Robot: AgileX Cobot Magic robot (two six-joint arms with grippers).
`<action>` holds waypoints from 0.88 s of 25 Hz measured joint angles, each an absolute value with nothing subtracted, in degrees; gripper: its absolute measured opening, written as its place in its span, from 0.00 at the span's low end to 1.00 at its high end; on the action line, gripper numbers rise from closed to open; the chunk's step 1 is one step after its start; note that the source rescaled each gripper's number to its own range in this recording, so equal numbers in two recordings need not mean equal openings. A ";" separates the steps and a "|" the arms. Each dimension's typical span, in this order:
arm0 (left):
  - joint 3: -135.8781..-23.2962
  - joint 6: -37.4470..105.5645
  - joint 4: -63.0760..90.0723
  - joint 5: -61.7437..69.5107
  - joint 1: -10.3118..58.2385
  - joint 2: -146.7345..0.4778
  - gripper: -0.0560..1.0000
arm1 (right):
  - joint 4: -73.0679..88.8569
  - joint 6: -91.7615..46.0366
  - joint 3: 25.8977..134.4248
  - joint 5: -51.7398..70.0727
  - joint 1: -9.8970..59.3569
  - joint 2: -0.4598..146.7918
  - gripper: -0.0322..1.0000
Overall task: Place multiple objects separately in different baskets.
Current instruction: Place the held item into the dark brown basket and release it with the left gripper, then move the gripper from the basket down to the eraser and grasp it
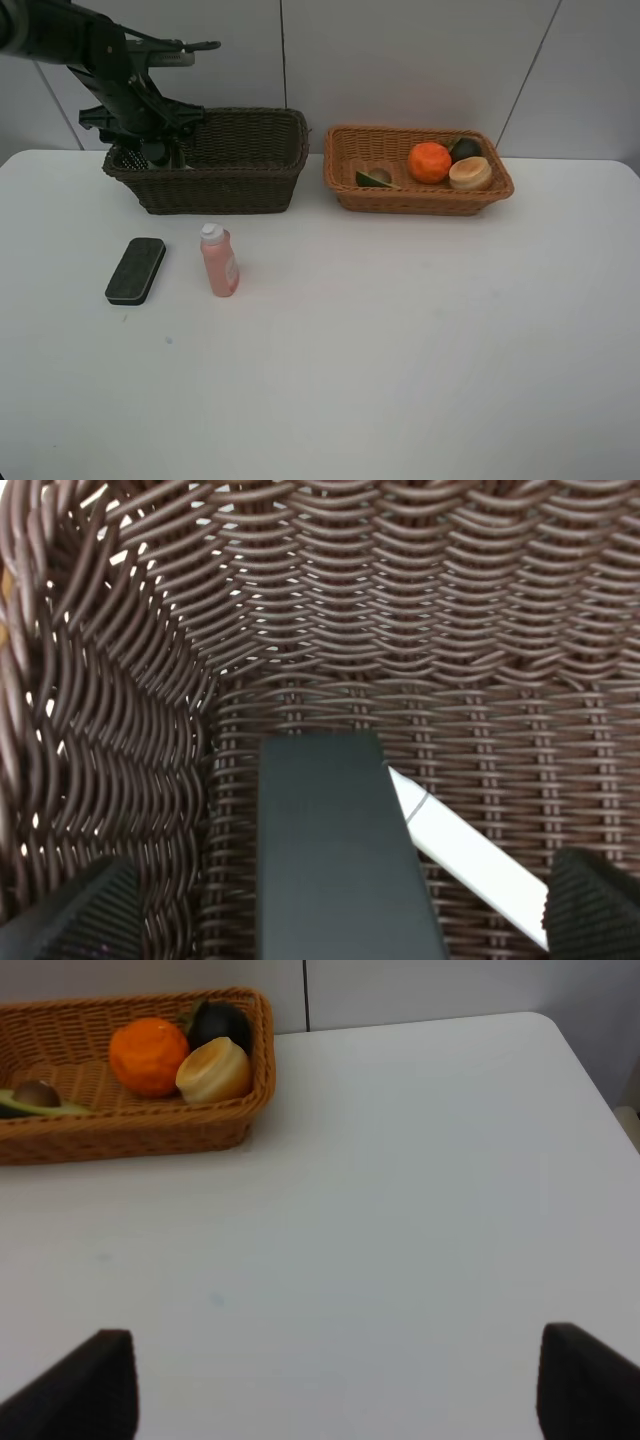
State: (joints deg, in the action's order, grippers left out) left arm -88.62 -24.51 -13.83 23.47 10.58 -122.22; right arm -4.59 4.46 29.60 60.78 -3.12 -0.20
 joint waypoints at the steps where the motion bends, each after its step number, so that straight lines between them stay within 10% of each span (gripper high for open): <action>1: -88.62 -24.51 -13.83 23.52 10.58 -121.91 1.00 | -4.59 4.46 29.60 60.78 -3.12 -0.20 1.00; 22: -87.16 -25.27 -10.06 67.81 15.72 -92.70 1.00 | -4.59 4.46 29.60 60.78 -3.12 -0.20 1.00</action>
